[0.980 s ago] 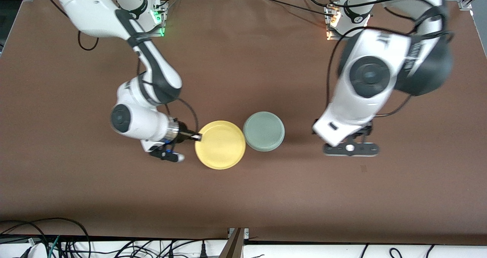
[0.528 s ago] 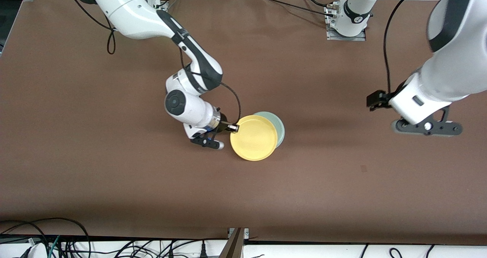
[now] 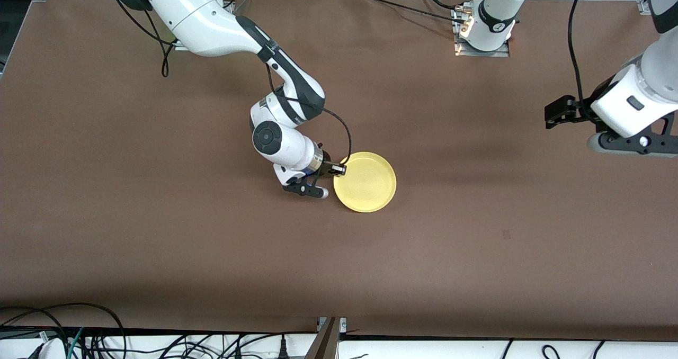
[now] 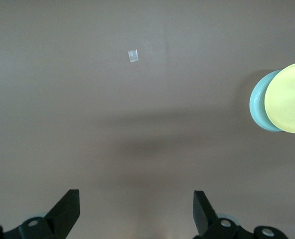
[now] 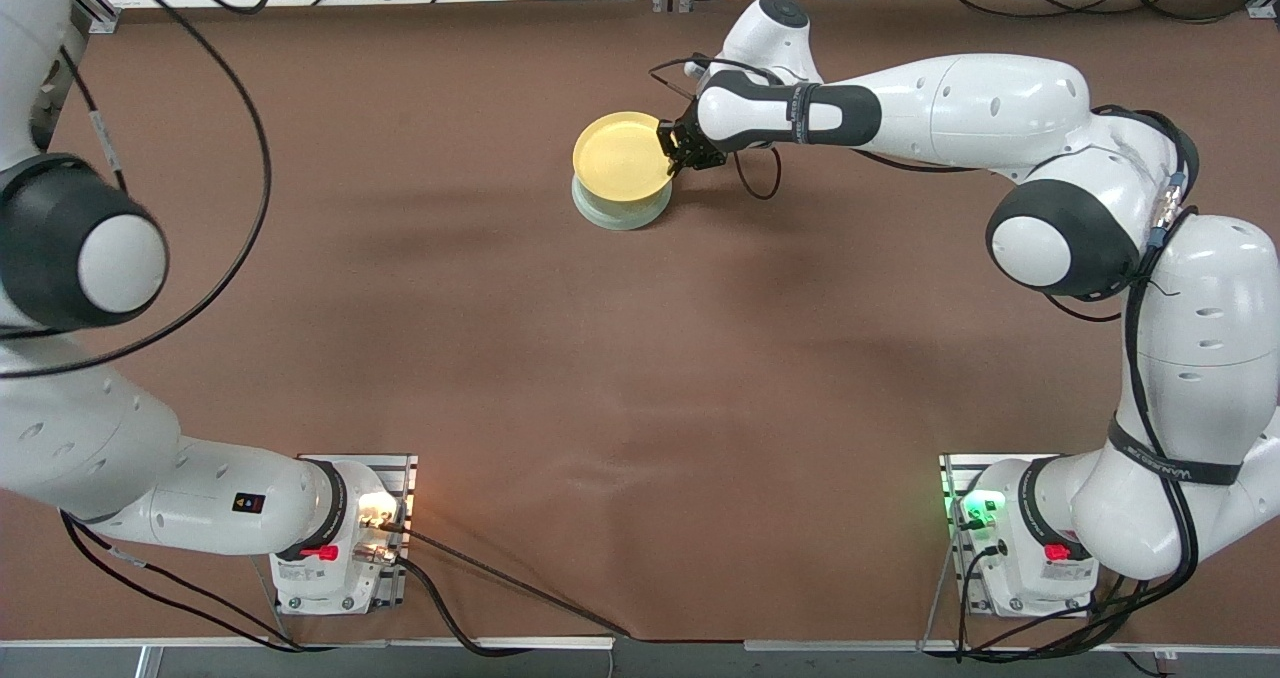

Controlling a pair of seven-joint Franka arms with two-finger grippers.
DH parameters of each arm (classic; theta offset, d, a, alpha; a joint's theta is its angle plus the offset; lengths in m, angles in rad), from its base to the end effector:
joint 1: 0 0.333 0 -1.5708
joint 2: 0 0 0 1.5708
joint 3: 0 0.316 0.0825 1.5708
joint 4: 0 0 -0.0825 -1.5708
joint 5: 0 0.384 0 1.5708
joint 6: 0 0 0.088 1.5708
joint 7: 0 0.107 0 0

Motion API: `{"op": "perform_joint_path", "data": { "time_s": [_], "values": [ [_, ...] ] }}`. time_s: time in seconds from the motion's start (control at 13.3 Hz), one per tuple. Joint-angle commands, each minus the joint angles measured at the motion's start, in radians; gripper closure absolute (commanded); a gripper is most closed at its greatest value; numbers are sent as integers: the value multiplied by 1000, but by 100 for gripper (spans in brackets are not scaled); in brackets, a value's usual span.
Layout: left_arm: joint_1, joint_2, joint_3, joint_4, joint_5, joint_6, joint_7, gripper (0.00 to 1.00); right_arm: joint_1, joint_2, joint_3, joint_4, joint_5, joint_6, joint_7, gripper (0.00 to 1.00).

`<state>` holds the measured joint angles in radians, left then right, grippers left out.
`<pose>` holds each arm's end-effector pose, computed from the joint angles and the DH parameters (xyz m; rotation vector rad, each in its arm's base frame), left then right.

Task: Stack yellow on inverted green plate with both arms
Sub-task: 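Lower the yellow plate onto the green plate and open the right gripper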

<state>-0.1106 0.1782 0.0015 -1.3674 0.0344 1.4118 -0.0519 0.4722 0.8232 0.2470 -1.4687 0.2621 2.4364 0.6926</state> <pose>0.5889 -0.0604 0.6038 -3.0887 0.0835 0.2020 0.5757 0.4578 0.2160 -2.7411 0.3489 0.1594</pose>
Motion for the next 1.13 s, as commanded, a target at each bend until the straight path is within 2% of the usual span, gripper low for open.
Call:
{"op": "perform_joint_path", "data": {
  "time_s": [0.0, 0.6, 1.06],
  "values": [
    [15, -153, 2, -251, -30, 123, 18, 0, 29, 23, -5, -7, 11, 59, 8, 100],
    [107, -152, 5, -256, -65, 115, 30, 0, 48, 30, -5, -19, 9, 64, 7, 100],
    [120, -129, 9, -217, -65, 124, 41, 0, 46, 24, -8, -45, 5, 64, 5, 100]
  ]
}}
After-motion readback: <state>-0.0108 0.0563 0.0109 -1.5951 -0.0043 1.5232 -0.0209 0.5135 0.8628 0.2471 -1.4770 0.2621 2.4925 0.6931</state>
